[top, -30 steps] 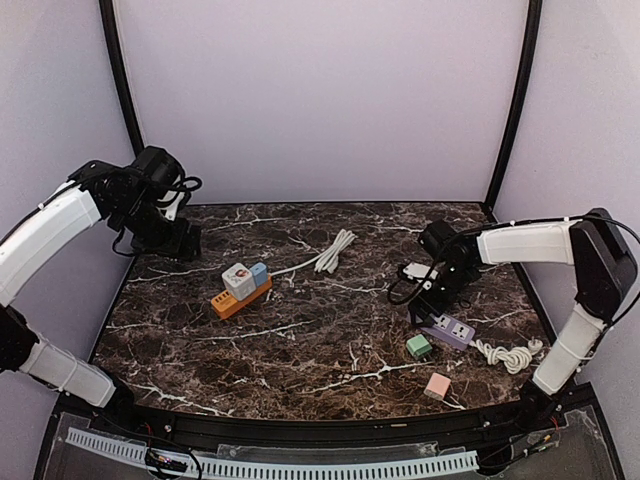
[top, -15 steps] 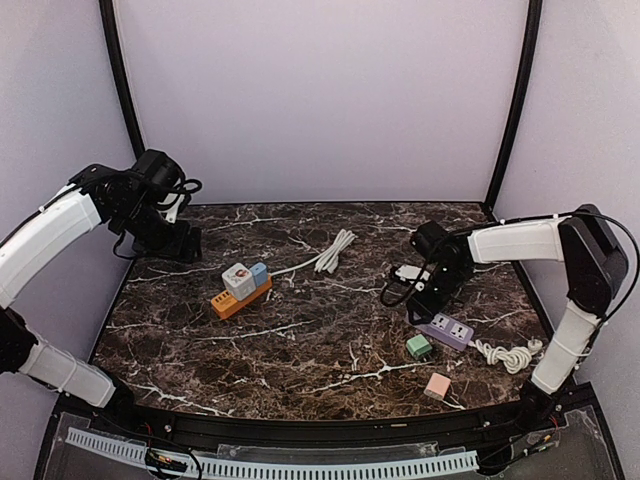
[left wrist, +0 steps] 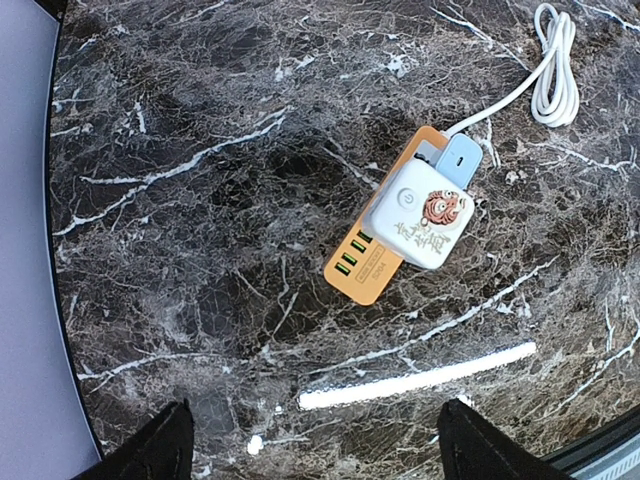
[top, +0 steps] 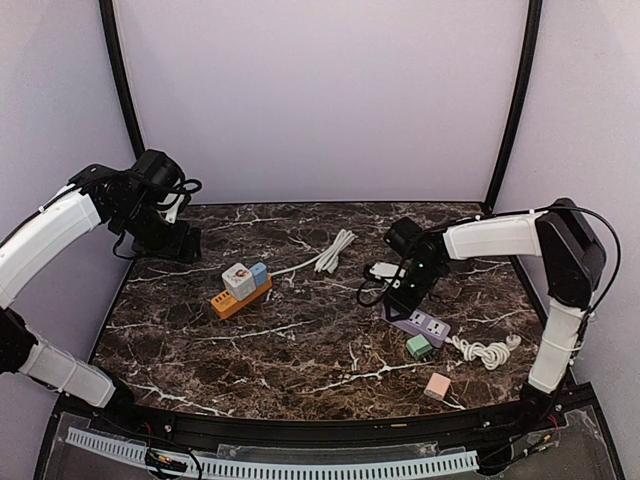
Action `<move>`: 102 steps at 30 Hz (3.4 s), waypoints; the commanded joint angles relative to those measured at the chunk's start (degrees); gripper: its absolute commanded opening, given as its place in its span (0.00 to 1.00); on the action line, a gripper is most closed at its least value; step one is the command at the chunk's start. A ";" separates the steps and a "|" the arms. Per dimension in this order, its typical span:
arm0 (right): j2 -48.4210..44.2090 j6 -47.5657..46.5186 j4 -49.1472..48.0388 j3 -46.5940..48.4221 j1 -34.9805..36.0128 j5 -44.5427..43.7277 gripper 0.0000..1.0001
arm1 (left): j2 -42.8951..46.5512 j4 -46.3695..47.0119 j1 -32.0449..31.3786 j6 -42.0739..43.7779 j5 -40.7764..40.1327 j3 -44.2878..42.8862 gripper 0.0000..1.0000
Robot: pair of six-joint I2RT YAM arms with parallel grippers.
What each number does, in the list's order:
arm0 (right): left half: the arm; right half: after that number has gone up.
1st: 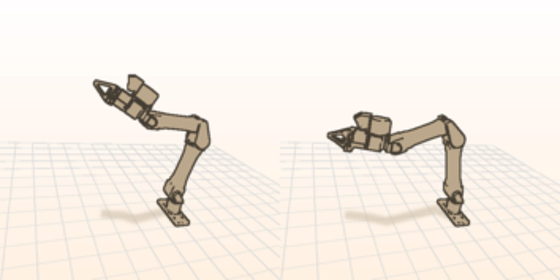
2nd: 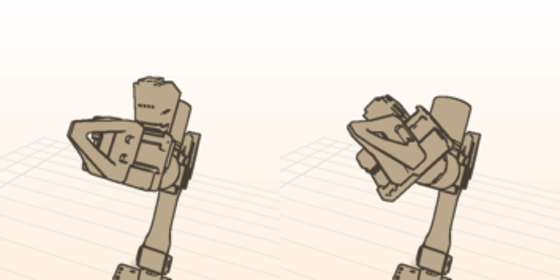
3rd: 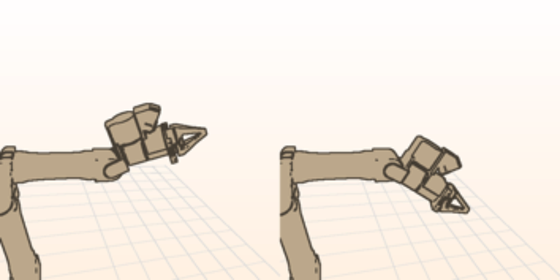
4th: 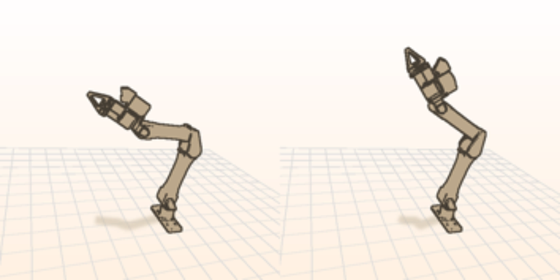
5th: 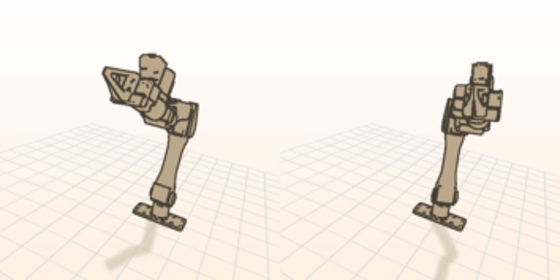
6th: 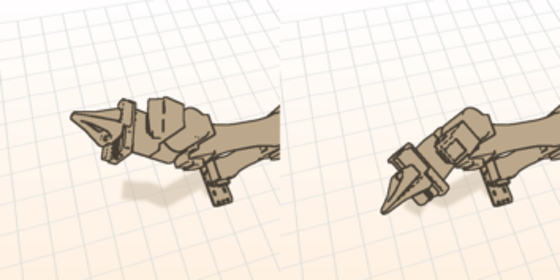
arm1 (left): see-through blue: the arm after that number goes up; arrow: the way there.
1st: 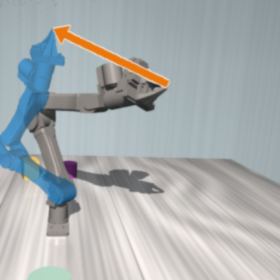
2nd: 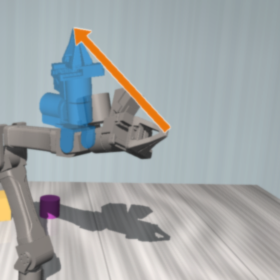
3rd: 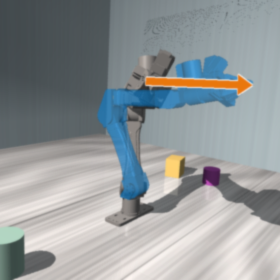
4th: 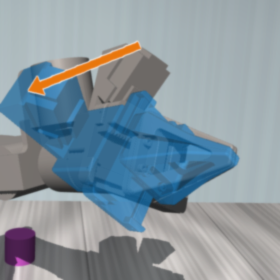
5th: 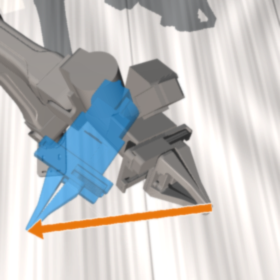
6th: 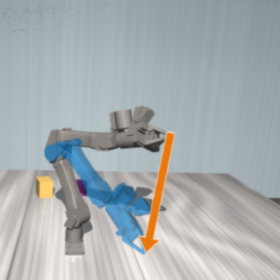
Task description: Insert the plug
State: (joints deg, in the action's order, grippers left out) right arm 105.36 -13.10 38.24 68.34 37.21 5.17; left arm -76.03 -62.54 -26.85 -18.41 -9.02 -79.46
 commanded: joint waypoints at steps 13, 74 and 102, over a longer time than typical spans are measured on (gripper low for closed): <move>15.85 2.99 -0.88 23.35 19.09 7.61 0.24 | 1.72 -0.41 0.22 1.25 -0.33 1.10 0.85; -28.57 57.43 5.73 -14.63 17.10 2.03 0.88 | 0.24 3.54 -0.01 4.48 7.22 -0.08 0.85; -32.20 63.02 17.76 -0.41 9.73 -17.67 0.85 | -11.10 69.23 -45.16 17.96 5.20 24.70 0.85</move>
State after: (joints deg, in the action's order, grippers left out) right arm 75.18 48.25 52.47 65.39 48.51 -8.69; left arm -82.41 -4.19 -69.10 -5.17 -1.74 -55.61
